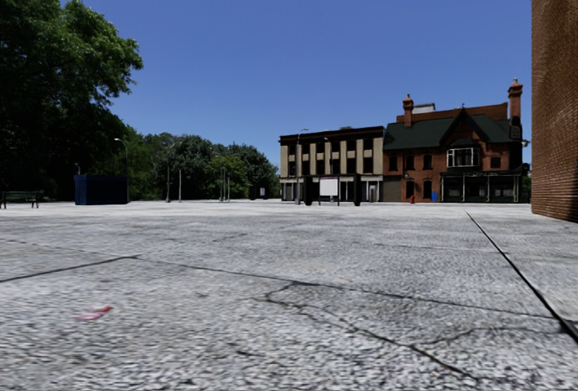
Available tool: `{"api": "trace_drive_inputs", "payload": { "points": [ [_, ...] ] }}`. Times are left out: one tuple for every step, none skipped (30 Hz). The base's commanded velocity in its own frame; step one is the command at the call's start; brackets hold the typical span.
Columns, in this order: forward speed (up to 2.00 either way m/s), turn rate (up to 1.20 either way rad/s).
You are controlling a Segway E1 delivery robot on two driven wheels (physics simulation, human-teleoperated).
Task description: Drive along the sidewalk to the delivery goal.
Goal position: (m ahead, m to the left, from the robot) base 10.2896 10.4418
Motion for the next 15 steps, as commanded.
{"api": "trace_drive_inputs", "payload": {
  "points": [
    [2.00, 0.00],
    [2.00, 0.00],
    [2.00, 0.00],
    [2.00, 0.00],
    [2.00, 0.00],
    [2.00, 0.00],
    [2.00, 0.00],
    [2.00, 0.00],
    [2.00, 0.00],
    [2.00, 0.00],
    [2.00, 0.00],
    [2.00, 0.00],
    [2.00, 0.00],
    [2.00, 0.00],
    [2.00, 0.00]
  ]
}}
